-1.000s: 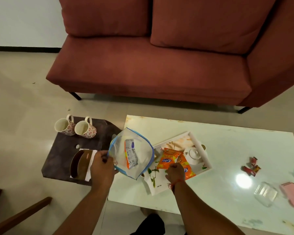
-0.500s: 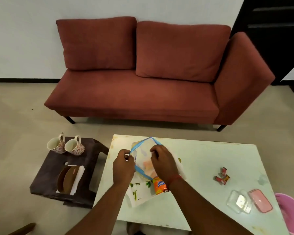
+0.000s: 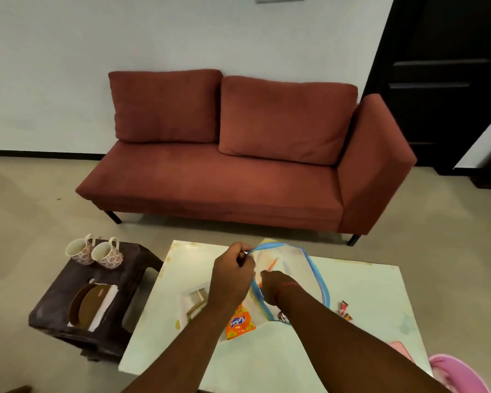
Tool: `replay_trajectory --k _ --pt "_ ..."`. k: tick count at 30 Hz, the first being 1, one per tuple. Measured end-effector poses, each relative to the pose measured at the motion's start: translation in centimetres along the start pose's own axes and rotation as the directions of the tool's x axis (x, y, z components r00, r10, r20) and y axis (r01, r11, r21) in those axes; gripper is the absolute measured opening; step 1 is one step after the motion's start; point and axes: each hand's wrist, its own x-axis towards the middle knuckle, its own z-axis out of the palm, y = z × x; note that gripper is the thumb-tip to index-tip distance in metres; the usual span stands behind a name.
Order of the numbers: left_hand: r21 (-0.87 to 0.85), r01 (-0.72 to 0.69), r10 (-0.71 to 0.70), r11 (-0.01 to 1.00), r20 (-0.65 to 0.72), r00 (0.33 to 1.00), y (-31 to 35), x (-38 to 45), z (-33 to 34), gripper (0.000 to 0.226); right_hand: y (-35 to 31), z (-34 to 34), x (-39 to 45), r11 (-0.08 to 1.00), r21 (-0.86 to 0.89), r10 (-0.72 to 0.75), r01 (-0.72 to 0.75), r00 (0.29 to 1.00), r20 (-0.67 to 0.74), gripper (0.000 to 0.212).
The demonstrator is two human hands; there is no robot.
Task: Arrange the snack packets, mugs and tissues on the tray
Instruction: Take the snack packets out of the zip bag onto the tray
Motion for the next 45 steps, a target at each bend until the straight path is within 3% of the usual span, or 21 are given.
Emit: replay_trajectory --k 8,12,15,18,20,22,25,28,30,39,43,45 --pt "0.072 0.109 -0.102 0.991 -0.091 0.991 -0.6 1.0 0.0 0.015 0.4 -0.6 -1.1 0.996 0.021 -0.083 0.091 0.962 -0.259 0.034" --pt "0.122 0.221 -0.206 0.968 -0.125 0.971 -2.8 2.1 -1.5 0.012 -1.7 -1.4 -1.7 0.978 0.009 -0.188 0.208 0.902 -0.389 0.036" --pt "0.055 0.307 -0.292 0.95 -0.186 0.938 -4.6 3.0 -3.3 0.008 -3.6 -2.0 -2.2 0.934 0.12 -0.233 0.337 0.826 -0.513 0.026" --pt "-0.093 0.425 -0.435 0.9 -0.23 0.87 -8.4 4.5 -5.6 0.011 -4.9 -2.1 -2.1 0.83 0.375 -0.058 0.412 0.734 -0.677 0.016" --pt "-0.186 0.482 -0.515 0.856 -0.228 0.826 -13.0 6.0 -7.1 0.01 -5.5 -1.9 -1.0 0.69 0.581 0.134 0.432 0.713 -0.688 0.016" --pt "-0.259 0.527 -0.582 0.809 -0.23 0.78 -14.9 6.6 -9.0 0.016 -6.2 -1.5 0.0 0.542 0.738 0.327 0.403 0.707 -0.626 0.018" --pt "-0.305 0.543 -0.616 0.783 -0.252 0.747 -15.9 6.7 -12.1 0.017 -6.9 -0.4 2.2 0.413 0.854 0.535 0.316 0.675 -0.508 0.017" --pt "-0.285 0.554 -0.619 0.783 -0.261 0.741 -16.8 6.0 -14.1 0.018 -6.5 2.4 3.3 0.286 0.929 0.651 0.237 0.663 -0.37 0.017" --pt "-0.263 0.592 -0.646 0.762 -0.239 0.725 -20.7 8.2 -16.4 0.018 -8.9 6.4 8.2 0.222 0.969 0.732 0.103 0.639 -0.236 0.018" --pt "-0.219 0.523 -0.562 0.824 -0.192 0.805 -23.6 9.4 -19.8 0.013 -9.5 15.3 16.2 -0.118 0.988 0.778 -0.102 0.608 0.156 0.037" --pt "-0.237 0.522 -0.561 0.819 -0.145 0.815 -24.6 10.0 -19.7 0.012 -8.9 16.8 18.8 -0.182 0.977 0.714 -0.113 0.668 0.21 0.044" --pt "-0.235 0.538 -0.573 0.809 -0.113 0.812 -25.0 10.2 -19.3 0.014 -8.7 17.0 18.9 -0.285 0.949 0.629 -0.136 0.72 0.293 0.038"
